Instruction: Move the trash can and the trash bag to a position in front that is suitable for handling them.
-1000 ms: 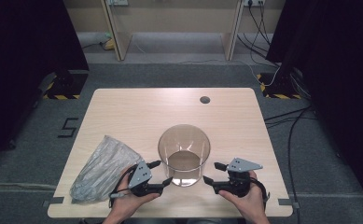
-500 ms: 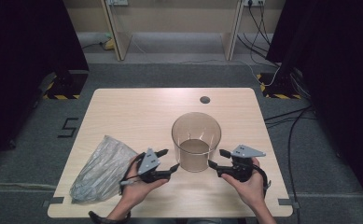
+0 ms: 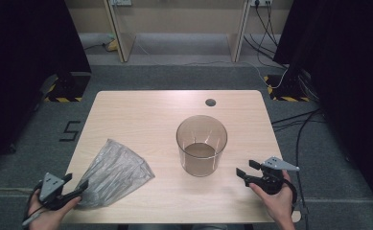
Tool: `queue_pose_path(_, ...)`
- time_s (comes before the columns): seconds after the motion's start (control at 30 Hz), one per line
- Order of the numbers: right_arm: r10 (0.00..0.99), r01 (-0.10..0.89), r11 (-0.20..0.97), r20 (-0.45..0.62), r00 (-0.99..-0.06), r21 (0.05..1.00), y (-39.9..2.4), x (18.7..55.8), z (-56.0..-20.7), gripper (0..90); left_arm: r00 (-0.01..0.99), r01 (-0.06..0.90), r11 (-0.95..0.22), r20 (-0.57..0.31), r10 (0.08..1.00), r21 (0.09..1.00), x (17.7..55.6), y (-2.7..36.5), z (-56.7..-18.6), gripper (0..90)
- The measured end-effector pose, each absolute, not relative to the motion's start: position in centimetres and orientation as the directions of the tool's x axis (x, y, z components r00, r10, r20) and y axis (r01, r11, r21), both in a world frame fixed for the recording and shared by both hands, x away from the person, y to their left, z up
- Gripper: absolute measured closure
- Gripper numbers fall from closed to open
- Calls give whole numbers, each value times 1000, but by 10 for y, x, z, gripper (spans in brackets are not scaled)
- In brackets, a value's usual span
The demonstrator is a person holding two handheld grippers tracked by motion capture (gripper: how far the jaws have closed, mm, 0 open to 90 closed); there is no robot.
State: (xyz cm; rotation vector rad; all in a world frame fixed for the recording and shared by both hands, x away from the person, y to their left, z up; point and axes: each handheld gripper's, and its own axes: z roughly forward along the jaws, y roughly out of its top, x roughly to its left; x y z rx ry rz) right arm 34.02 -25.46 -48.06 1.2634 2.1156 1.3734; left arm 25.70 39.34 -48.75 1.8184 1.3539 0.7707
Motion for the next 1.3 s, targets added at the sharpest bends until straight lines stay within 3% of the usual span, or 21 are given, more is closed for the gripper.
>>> queue_pose_path(0.3, 803, 500, 142, 196, -563, 854, -252, 340, -479, 305, 304, 660, -138, -95, 948, 739, 256, 404, -512, 456)
queue_pose_path(0.57, 803, 494, 141, 193, -565, 858, -253, 340, -478, 306, 352, 680, -214, -57, 934, 702, 277, 356, -513, 786)
queue_pose_path(0.73, 803, 491, 142, 190, -564, 859, -254, 341, -478, 305, 345, 668, -223, -29, 938, 710, 307, 319, -513, 890)
queue_pose_path(1.0, 806, 487, 138, 188, -561, 862, -258, 342, -477, 305, 289, 667, -137, -85, 954, 732, 341, 280, -511, 892)
queue_pose_path(1.2, 809, 492, 131, 194, -555, 861, -260, 341, -478, 303, 351, 639, -139, -126, 928, 756, 312, 264, -512, 655)
queue_pose_path(1.3, 809, 491, 131, 194, -556, 861, -259, 340, -478, 302, 439, 606, -163, -156, 885, 779, 298, 257, -513, 601)
